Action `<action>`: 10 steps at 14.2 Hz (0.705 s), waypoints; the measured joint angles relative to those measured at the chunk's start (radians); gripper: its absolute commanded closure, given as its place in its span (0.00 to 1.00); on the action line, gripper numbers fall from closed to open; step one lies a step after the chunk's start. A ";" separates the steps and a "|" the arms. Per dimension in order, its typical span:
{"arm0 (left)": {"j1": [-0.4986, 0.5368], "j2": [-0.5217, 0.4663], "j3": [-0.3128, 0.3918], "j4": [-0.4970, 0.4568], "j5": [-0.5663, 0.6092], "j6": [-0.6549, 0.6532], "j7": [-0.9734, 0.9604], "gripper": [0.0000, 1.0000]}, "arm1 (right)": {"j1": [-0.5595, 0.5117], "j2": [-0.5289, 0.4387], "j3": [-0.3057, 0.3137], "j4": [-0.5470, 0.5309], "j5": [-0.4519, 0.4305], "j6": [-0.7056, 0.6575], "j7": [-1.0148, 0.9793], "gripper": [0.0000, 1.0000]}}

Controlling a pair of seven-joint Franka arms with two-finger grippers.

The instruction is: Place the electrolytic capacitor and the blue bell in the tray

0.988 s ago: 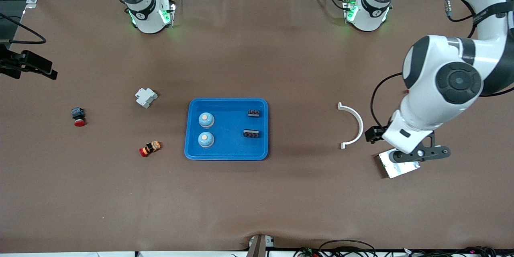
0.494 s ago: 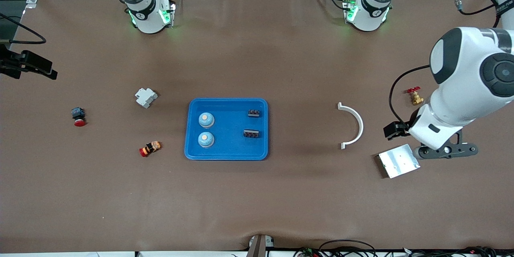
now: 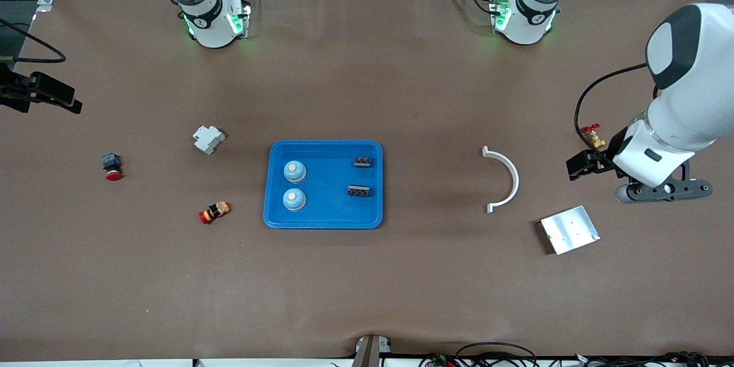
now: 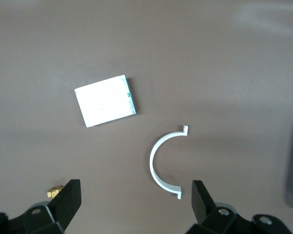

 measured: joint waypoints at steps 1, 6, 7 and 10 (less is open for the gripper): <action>0.017 -0.015 -0.019 -0.012 0.000 0.000 0.000 0.00 | 0.000 0.000 0.000 0.000 0.000 0.000 0.000 0.00; 0.067 -0.091 -0.088 -0.042 -0.001 -0.005 0.034 0.00 | 0.000 0.000 0.000 0.000 0.000 0.000 0.000 0.00; 0.087 -0.109 -0.105 -0.049 -0.001 -0.011 0.052 0.00 | 0.000 0.000 0.000 0.000 0.000 0.000 0.000 0.00; 0.103 -0.158 -0.112 -0.077 -0.001 -0.026 0.094 0.00 | 0.000 0.000 0.000 0.000 0.000 0.000 0.000 0.00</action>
